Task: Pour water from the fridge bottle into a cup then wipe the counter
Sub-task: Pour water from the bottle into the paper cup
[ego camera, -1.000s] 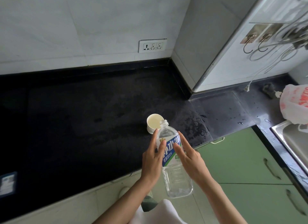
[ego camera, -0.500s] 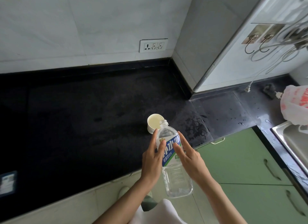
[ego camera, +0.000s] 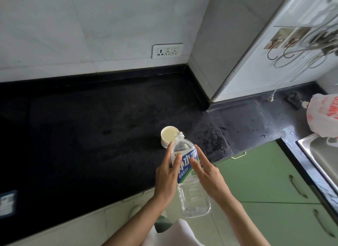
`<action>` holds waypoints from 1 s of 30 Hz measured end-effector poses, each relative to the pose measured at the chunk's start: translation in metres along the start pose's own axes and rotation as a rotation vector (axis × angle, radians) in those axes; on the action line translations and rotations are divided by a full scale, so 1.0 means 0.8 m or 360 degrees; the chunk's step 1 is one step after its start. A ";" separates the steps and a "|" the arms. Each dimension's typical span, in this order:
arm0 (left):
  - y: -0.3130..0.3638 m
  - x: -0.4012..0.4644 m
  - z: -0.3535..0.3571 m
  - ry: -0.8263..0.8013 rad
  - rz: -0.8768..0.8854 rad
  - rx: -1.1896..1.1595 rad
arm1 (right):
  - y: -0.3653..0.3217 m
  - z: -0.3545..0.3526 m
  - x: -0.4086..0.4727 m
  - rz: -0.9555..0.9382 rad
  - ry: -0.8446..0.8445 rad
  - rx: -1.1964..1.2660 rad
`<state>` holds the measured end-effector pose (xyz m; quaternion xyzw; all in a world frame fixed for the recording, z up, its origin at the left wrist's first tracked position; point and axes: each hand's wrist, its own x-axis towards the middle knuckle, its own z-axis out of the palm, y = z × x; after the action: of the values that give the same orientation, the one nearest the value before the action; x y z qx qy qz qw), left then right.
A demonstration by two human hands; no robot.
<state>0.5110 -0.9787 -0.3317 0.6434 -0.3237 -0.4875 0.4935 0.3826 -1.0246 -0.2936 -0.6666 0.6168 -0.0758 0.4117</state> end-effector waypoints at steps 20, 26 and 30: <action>0.024 0.008 -0.031 0.0137 0.0222 -0.0160 | -0.023 0.004 0.015 -0.0436 -0.0036 0.0260; 0.034 0.004 -0.063 0.0154 0.0360 -0.0203 | -0.049 0.010 0.015 -0.0647 -0.0219 0.0539; 0.037 0.003 -0.090 0.0140 0.0438 -0.0112 | -0.052 0.020 0.028 -0.0704 -0.0355 0.0630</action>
<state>0.5814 -0.9667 -0.3018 0.5960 -0.3697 -0.3976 0.5917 0.4294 -1.0411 -0.2861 -0.6957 0.3812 -0.2084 0.5722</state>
